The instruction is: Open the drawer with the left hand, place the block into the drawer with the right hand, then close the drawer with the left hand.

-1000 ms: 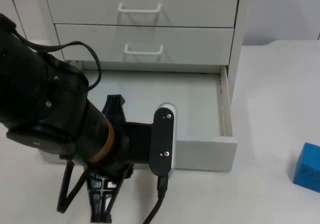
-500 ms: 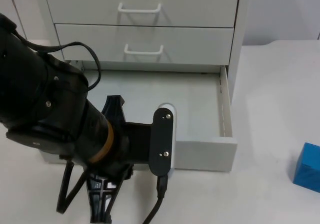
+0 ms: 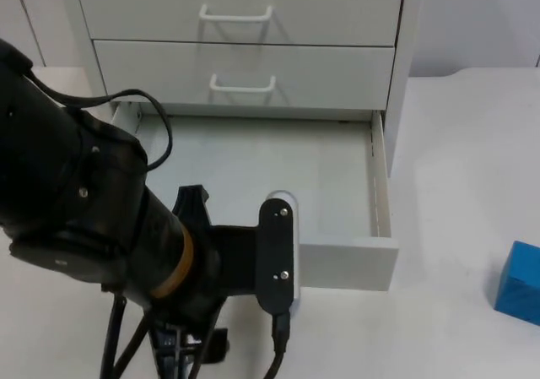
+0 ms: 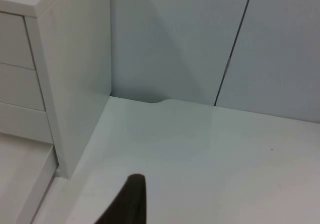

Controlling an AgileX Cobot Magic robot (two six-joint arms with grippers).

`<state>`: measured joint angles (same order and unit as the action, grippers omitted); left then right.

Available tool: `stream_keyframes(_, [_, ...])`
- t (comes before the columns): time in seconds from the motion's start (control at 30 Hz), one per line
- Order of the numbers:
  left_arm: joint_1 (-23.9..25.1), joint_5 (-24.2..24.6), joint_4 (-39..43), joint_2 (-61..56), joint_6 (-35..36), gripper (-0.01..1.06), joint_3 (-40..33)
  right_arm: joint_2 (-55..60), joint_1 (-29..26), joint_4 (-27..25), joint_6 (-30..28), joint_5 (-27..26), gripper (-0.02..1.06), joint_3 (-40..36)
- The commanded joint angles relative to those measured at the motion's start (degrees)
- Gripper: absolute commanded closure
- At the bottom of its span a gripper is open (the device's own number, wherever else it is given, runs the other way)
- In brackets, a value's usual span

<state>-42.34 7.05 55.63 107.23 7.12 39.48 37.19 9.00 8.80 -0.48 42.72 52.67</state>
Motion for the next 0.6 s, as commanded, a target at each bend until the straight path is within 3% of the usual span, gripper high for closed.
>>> stream_keyframes(0.0, [-0.43,-0.07,-1.78,-1.23,0.67,0.38,-0.36,-0.16,0.3,-0.14,0.01,-0.34,0.0,0.43])
stream_keyframes(0.1, [-0.43,1.45,-2.39,-3.01,0.67,0.31,-0.36,-0.16,0.3,-0.14,0.01,-0.34,0.0,0.43])
stream_keyframes(0.37, [-1.21,6.82,-8.06,-6.95,0.67,0.3,-0.36,-0.16,0.3,-0.14,0.01,-0.34,0.0,0.43])
stream_keyframes(0.47, [-5.41,11.62,-10.76,-11.09,-0.61,0.3,-0.36,-0.16,0.3,-0.36,0.01,-0.46,0.0,0.43])
stream_keyframes(0.57, [-7.47,13.0,-12.48,-13.16,-1.16,0.3,-0.36,-0.16,0.3,-0.58,0.01,-0.47,0.0,0.43])
